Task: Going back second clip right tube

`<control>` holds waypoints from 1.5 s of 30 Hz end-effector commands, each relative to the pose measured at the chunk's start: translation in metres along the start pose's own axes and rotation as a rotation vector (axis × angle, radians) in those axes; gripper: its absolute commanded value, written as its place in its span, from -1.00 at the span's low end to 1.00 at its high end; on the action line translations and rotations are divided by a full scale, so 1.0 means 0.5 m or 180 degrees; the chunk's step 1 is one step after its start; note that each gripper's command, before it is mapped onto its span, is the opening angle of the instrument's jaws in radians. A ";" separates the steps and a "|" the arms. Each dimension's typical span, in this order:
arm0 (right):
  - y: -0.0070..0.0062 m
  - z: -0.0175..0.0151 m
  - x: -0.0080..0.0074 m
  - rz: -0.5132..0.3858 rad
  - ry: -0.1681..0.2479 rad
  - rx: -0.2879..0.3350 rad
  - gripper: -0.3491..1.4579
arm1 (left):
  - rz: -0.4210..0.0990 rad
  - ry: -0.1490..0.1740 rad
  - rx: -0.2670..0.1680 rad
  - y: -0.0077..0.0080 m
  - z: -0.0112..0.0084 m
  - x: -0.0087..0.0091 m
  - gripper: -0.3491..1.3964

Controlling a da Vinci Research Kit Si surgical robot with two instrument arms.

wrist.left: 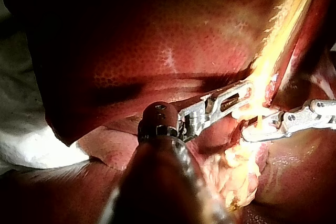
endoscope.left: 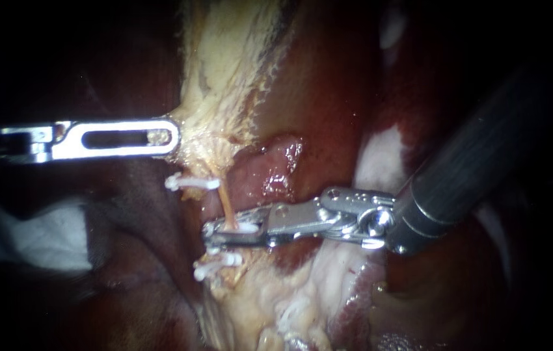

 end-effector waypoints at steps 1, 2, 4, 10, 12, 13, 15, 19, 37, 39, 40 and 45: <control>0.0000 0.0000 0.0000 -0.0001 0.0001 0.0000 -1.00 | 0.0000 0.0001 0.0002 -0.0001 -0.0001 0.0000 -1.00; 0.0000 0.0000 0.0000 0.0018 0.0002 0.0001 -1.00 | 0.0000 0.0001 0.0002 -0.0001 -0.0001 0.0000 -1.00; 0.0000 0.0000 0.0000 0.0018 0.0002 0.0001 -1.00 | 0.0000 0.0001 0.0002 -0.0001 -0.0001 0.0000 -1.00; 0.0000 -0.0001 -0.0001 0.0017 0.0001 0.0003 -1.00 | 0.0000 0.0000 0.0001 -0.0002 -0.0001 0.0001 -1.00; -0.0001 -0.0001 -0.0001 0.0017 0.0001 0.0004 -1.00 | 0.0000 -0.0001 0.0000 -0.0003 -0.0002 0.0002 -1.00; -0.0001 -0.0001 -0.0001 0.0017 0.0001 0.0004 -1.00 | -0.0001 -0.0002 0.0000 -0.0004 -0.0002 0.0002 -1.00; -0.0001 -0.0001 -0.0001 0.0017 0.0001 0.0003 -0.92 | -0.0001 -0.0003 -0.0001 -0.0006 -0.0002 0.0003 -1.00; 0.0001 0.0001 0.0001 0.0019 -0.0007 -0.0001 -0.38 | -0.0002 -0.0005 -0.0004 -0.0009 -0.0003 0.0005 -1.00; 0.0048 -0.0024 0.0000 -0.0208 0.0085 -0.0416 0.04 | -0.0004 -0.0014 -0.0011 -0.0020 -0.0006 0.0013 -1.00; 0.0047 -0.0028 -0.0003 -0.0209 0.0084 -0.0411 0.04 | -0.0004 -0.0014 -0.0011 -0.0020 -0.0006 0.0012 -1.00; 0.0044 -0.0031 -0.0003 -0.0210 0.0083 -0.0407 0.04 | -0.0004 -0.0013 -0.0011 -0.0020 -0.0006 0.0013 -1.00; 0.0034 -0.0050 -0.0004 -0.0209 0.0080 -0.0387 0.05 | -0.0004 -0.0012 -0.0010 -0.0020 -0.0008 0.0013 -1.00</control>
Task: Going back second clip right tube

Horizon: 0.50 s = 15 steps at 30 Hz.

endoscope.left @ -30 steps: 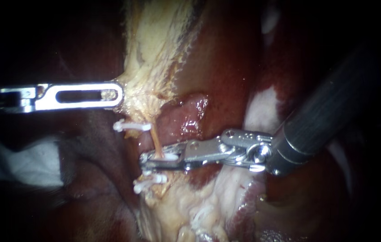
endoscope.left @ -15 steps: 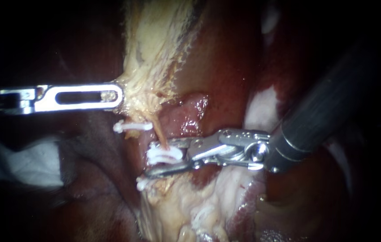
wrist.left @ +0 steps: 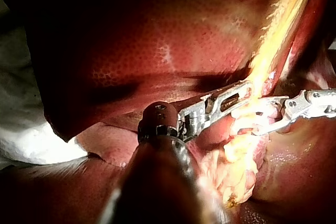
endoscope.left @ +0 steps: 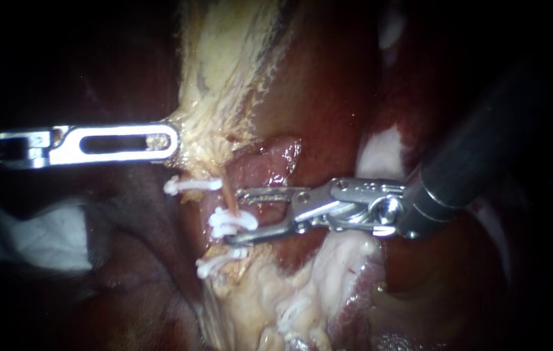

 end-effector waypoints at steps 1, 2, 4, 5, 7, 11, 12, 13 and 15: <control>-0.0003 -0.0007 0.0003 -0.0019 -0.0001 0.0009 0.05 | 0.0001 0.0003 0.0004 0.0000 -0.0001 0.0000 -1.00; -0.0006 -0.0018 0.0005 -0.0034 -0.0002 0.0017 0.05 | 0.0002 0.0004 0.0005 0.0000 -0.0002 0.0000 -1.00; -0.0011 -0.0037 0.0010 -0.0083 -0.0005 0.0029 0.05 | 0.0002 0.0004 0.0005 0.0001 -0.0003 0.0000 -1.00; -0.0015 -0.0052 0.0015 -0.0114 -0.0007 0.0038 0.05 | 0.0002 0.0005 0.0005 0.0001 -0.0003 0.0000 -1.00; -0.0020 -0.0076 0.0024 -0.0196 -0.0011 0.0050 0.05 | 0.0002 0.0005 0.0005 0.0001 -0.0003 0.0000 -1.00; -0.0035 -0.0140 0.0040 -0.0359 -0.0019 0.0088 0.05 | 0.0003 0.0004 0.0005 0.0001 -0.0003 0.0001 -1.00; -0.0039 -0.0153 0.0042 -0.0375 -0.0019 0.0099 0.05 | 0.0003 0.0004 0.0005 0.0002 -0.0003 0.0001 -1.00; -0.0043 -0.0167 0.0045 -0.0409 -0.0021 0.0109 0.05 | 0.0004 0.0004 0.0005 0.0002 -0.0003 0.0002 -1.00; -0.0054 -0.0197 0.0049 -0.0460 -0.0024 0.0136 0.05 | 0.0004 0.0003 0.0004 0.0002 -0.0003 0.0002 -1.00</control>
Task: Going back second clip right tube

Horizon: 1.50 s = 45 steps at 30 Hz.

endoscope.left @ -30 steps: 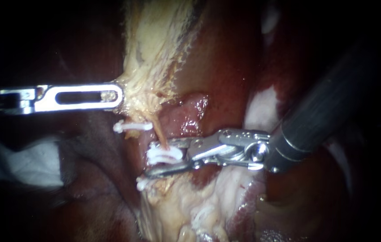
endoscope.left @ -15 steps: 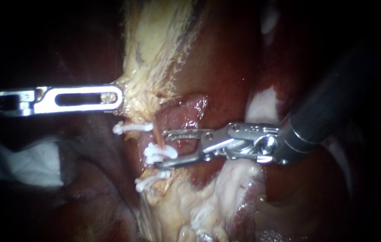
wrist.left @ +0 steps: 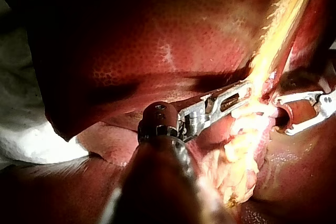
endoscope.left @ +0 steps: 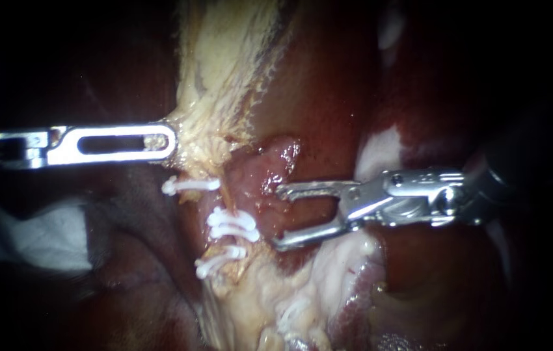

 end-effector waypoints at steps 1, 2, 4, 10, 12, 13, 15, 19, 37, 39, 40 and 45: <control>-0.0005 -0.0012 0.0002 -0.0009 0.0000 0.0011 0.05 | 0.0001 0.0000 0.0000 0.0002 0.0002 0.0001 -1.00; -0.0009 -0.0022 0.0004 -0.0025 0.0000 0.0020 0.05 | 0.0001 0.0000 0.0000 0.0002 0.0002 0.0001 -1.00; -0.0017 -0.0046 0.0009 -0.0057 -0.0002 0.0012 0.05 | 0.0002 -0.0001 0.0000 0.0002 0.0003 0.0001 -1.00; -0.0027 -0.0109 0.0018 -0.0104 0.0002 -0.0035 0.05 | 0.0003 -0.0003 -0.0002 0.0002 0.0004 0.0002 -1.00; -0.0027 -0.0132 0.0020 -0.0119 0.0007 -0.0060 0.05 | 0.0004 -0.0006 -0.0003 0.0003 0.0006 0.0004 -1.00; -0.0027 -0.0140 0.0021 -0.0110 0.0006 -0.0072 0.05 | 0.0005 -0.0007 -0.0004 0.0003 0.0008 0.0005 -1.00; -0.0027 -0.0156 0.0022 -0.0112 0.0003 -0.0092 0.05 | 0.0009 -0.0022 -0.0016 0.0005 0.0014 0.0010 -1.00; -0.0029 -0.0163 0.0021 -0.0111 0.0012 -0.0090 0.05 | 0.0021 -0.0007 0.0001 0.0008 0.0032 0.0023 -1.00; -0.0036 -0.0158 0.0025 -0.0111 0.0013 -0.0091 0.05 | 0.0103 0.0103 -0.0005 0.0045 0.0202 0.0088 -1.00; -0.0036 -0.0158 0.0025 -0.0111 0.0013 -0.0091 0.05 | 0.0107 0.0116 -0.0019 0.0049 0.0205 0.0088 -1.00; -0.0036 -0.0158 0.0025 -0.0111 0.0013 -0.0091 0.05 | 0.0108 0.0117 -0.0018 0.0051 0.0205 0.0087 -1.00; -0.0038 -0.0157 0.0025 -0.0112 0.0013 -0.0090 0.05 | 0.0110 0.0125 -0.0011 0.0060 0.0206 0.0081 -1.00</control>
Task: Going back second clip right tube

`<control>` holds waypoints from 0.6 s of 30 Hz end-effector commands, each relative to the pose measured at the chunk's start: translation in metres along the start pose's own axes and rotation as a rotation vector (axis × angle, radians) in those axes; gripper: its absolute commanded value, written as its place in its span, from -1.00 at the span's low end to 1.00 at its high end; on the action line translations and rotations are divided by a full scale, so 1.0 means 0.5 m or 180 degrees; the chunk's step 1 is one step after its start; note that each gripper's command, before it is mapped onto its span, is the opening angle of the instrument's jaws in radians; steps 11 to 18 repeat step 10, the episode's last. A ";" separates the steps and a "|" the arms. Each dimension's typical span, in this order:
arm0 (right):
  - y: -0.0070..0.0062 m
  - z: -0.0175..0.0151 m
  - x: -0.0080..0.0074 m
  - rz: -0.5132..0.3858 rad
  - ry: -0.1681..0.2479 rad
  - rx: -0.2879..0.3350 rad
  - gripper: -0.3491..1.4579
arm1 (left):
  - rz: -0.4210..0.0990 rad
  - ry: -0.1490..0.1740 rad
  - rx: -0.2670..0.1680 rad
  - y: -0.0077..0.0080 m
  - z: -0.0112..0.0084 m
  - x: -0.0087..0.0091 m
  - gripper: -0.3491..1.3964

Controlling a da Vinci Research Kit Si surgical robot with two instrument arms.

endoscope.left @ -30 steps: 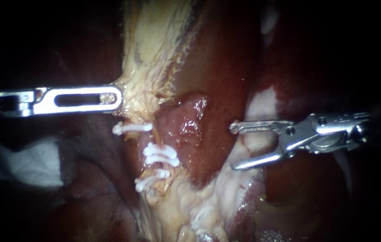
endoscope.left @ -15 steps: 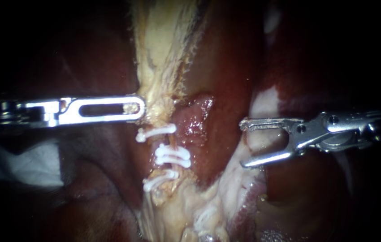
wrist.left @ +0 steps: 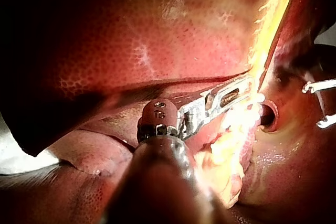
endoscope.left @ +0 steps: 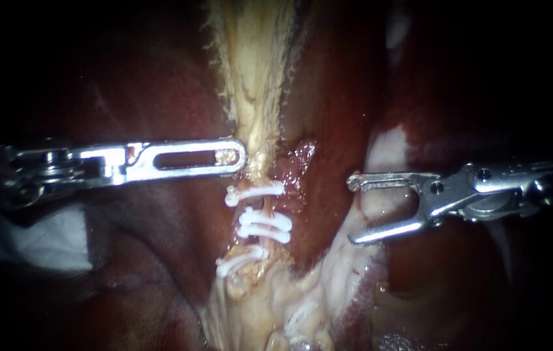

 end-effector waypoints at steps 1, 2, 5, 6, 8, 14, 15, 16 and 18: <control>-0.0001 0.0000 0.0001 0.0000 0.0000 0.0000 0.05 | -0.0002 0.0001 0.0006 0.0000 0.0000 0.0000 -1.00; -0.0002 0.0000 0.0001 0.0000 0.0000 0.0000 0.05 | -0.0002 0.0001 0.0005 0.0000 0.0000 0.0000 -1.00; -0.0003 0.0000 0.0002 0.0001 -0.0001 -0.0010 0.05 | -0.0002 0.0001 0.0005 0.0000 0.0000 0.0001 -1.00; -0.0004 0.0000 0.0002 0.0002 0.0009 -0.0011 0.05 | -0.0002 0.0001 0.0005 0.0000 0.0000 0.0001 -1.00; -0.0005 0.0000 0.0002 0.0002 0.0009 -0.0011 0.05 | -0.0002 0.0001 0.0005 0.0000 0.0000 0.0001 -1.00; -0.0005 0.0001 0.0003 0.0002 0.0009 -0.0011 0.05 | -0.0002 0.0001 0.0005 0.0000 -0.0001 0.0001 -1.00; -0.0005 0.0001 0.0003 0.0002 0.0009 -0.0011 0.05 | -0.0002 0.0001 0.0005 0.0000 -0.0001 0.0001 -1.00; -0.0005 0.0001 0.0003 0.0002 0.0009 -0.0011 0.05 | -0.0002 0.0001 0.0005 0.0000 -0.0001 0.0001 -1.00; -0.0005 0.0001 0.0003 0.0002 0.0009 -0.0011 0.05 | -0.0002 0.0001 0.0005 0.0000 -0.0001 0.0001 -1.00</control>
